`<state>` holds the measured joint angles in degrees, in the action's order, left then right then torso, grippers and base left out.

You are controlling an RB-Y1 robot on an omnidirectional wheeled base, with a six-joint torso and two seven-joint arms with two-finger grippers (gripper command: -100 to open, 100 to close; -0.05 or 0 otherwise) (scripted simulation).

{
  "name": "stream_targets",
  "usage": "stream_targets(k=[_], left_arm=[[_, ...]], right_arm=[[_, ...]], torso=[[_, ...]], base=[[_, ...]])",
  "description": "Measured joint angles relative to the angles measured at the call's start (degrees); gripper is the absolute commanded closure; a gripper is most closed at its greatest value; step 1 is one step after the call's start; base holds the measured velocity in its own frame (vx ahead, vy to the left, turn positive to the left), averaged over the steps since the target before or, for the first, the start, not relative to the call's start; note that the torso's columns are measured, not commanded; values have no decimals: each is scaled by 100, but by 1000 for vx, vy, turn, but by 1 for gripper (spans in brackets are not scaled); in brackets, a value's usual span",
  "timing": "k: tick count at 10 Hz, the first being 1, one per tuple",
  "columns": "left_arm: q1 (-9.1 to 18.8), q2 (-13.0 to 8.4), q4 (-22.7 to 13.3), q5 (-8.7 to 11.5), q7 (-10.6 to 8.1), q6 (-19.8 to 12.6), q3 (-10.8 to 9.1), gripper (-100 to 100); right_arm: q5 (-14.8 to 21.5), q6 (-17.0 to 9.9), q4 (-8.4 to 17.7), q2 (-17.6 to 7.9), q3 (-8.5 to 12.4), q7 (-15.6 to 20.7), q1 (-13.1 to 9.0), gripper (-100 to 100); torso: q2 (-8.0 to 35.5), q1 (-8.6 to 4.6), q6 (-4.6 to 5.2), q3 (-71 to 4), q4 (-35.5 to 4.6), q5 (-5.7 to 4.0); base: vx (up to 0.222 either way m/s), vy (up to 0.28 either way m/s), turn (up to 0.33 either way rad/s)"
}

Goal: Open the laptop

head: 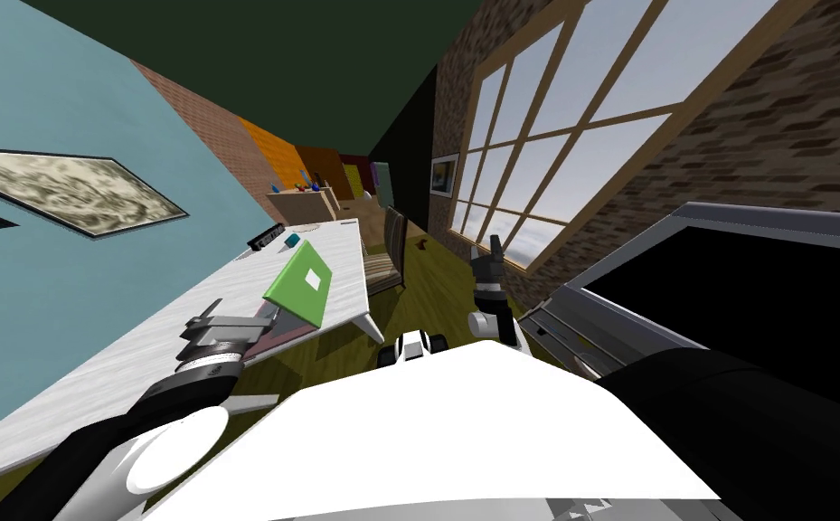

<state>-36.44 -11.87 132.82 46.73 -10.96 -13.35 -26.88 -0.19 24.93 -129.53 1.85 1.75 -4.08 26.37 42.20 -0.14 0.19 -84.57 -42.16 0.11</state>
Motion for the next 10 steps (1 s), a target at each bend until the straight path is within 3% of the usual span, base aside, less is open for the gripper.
stream_targets(k=[4,5,6,10], left_arm=[[-58,-74,64,179,-72,-216,-138,-100],[-63,-75,73,183,-77,-223,-144,100],[-61,-75,72,183,-76,-222,-143,100],[54,118,-65,554,-492,-268,-205,100]], right_arm=[[0,0,0,-2,1,0,0,0],[0,0,0,-2,1,0,0,0],[0,0,0,-2,1,0,-1,0],[0,-1,1,-2,2,0,-2,0]], torso=[[-15,42,-15,-12,-5,-1],[2,33,-17,-6,-8,-3],[23,18,-18,9,-16,-9],[6,17,-19,0,-12,-9]], base=[[59,-45,37],[10,1,-2],[-20,60,-30],[-51,99,-28]])
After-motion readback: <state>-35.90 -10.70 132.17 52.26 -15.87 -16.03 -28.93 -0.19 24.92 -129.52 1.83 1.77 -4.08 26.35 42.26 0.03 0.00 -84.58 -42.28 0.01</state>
